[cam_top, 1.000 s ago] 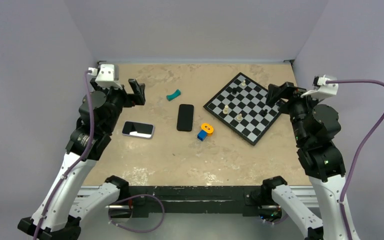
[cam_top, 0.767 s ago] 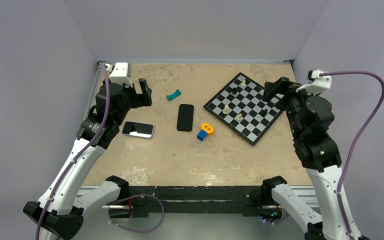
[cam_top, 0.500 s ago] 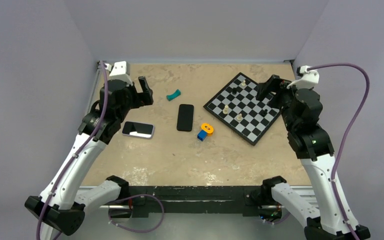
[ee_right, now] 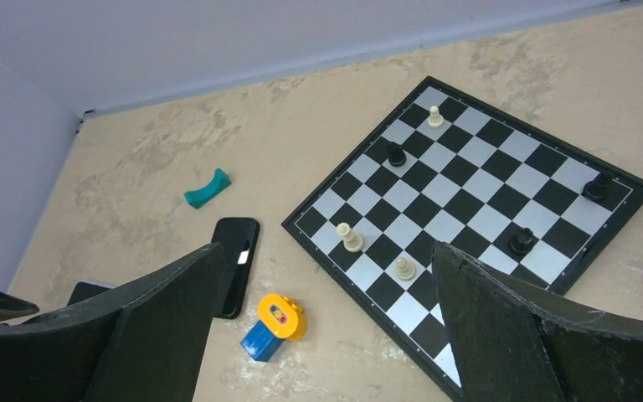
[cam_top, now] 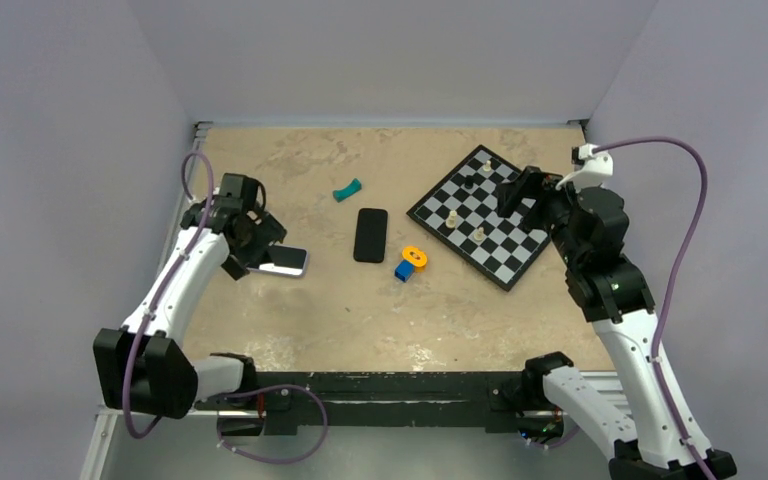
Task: Take the phone out of the phone case
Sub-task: Pick up the phone at the center of the board.
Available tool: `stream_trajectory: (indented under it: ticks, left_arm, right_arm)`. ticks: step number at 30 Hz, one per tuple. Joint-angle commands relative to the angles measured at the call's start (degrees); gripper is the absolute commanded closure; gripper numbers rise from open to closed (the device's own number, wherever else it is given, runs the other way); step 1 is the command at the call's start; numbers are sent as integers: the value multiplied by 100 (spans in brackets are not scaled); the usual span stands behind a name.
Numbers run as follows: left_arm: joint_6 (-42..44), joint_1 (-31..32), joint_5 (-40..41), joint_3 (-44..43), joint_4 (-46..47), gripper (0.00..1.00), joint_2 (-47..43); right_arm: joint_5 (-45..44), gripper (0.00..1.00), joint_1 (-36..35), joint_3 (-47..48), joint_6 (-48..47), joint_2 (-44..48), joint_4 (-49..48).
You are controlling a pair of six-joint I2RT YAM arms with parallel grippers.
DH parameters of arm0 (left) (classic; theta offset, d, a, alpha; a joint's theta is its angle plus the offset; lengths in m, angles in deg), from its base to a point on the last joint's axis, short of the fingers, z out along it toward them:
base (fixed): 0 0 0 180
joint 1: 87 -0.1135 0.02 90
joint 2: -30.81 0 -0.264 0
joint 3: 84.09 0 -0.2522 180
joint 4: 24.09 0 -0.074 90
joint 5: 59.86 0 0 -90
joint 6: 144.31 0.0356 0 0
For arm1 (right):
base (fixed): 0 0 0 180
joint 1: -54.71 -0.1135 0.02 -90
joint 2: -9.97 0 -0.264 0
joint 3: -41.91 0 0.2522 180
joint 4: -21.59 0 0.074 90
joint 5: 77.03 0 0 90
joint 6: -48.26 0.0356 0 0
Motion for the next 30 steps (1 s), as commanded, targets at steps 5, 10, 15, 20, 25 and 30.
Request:
stream_trajectory:
  ticks: [5,10,15,20,25,30]
  left_arm:
    - [-1996,-583,-599,251,-14,0,809]
    - [-2704,-836,-892,680,825,0,1066]
    - [-2929,-982,-891,773,1259,0,1344]
    - [-3187,-1100,-976,879,1522,0,1649]
    - [-3282,-1174,-960,767,1671,0,1860]
    - [-3348,-1184,-990,431,1424,0,2191]
  right_arm:
    - [340,2,-16,-245,128,288,-478]
    - [292,2,-14,-240,113,482,-415]
    - [222,2,-15,-282,91,610,-425]
    - [221,2,-15,-303,68,628,-447]
    - [214,2,-15,-292,26,646,-436]
    - [198,2,-13,-292,21,648,-425]
